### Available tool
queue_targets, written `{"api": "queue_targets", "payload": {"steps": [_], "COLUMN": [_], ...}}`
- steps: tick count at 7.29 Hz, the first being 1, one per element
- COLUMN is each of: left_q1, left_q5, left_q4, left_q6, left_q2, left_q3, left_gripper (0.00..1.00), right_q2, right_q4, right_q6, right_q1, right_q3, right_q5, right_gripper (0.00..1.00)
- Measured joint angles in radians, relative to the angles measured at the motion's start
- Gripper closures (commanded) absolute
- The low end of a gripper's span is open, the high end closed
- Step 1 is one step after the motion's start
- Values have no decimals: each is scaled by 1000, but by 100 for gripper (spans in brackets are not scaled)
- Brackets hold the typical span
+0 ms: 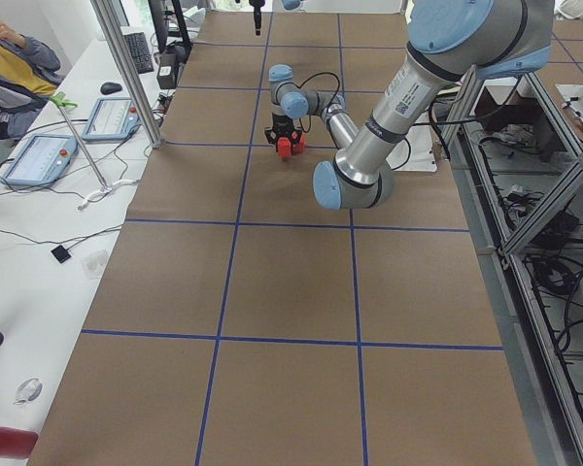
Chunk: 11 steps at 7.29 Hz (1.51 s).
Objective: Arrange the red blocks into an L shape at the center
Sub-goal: 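Press the held cube against the end cube of the row, nearer the robot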
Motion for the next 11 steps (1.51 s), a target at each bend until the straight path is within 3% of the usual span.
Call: {"api": "queue_targets", "payload": {"steps": [8,11], "left_q1": [10,11], "left_q5": [0,1], "left_q4": [1,2], "left_q6": [0,0], "left_q2": [0,-1], "left_q3": [10,12], "left_gripper": [75,66], "right_q2": [0,0], "right_q4": [0,0], "right_q6": [-1,-1], "right_q1": [0,0], "right_q3": [0,0], "right_q5": [0,0], "right_gripper": [1,1]}}
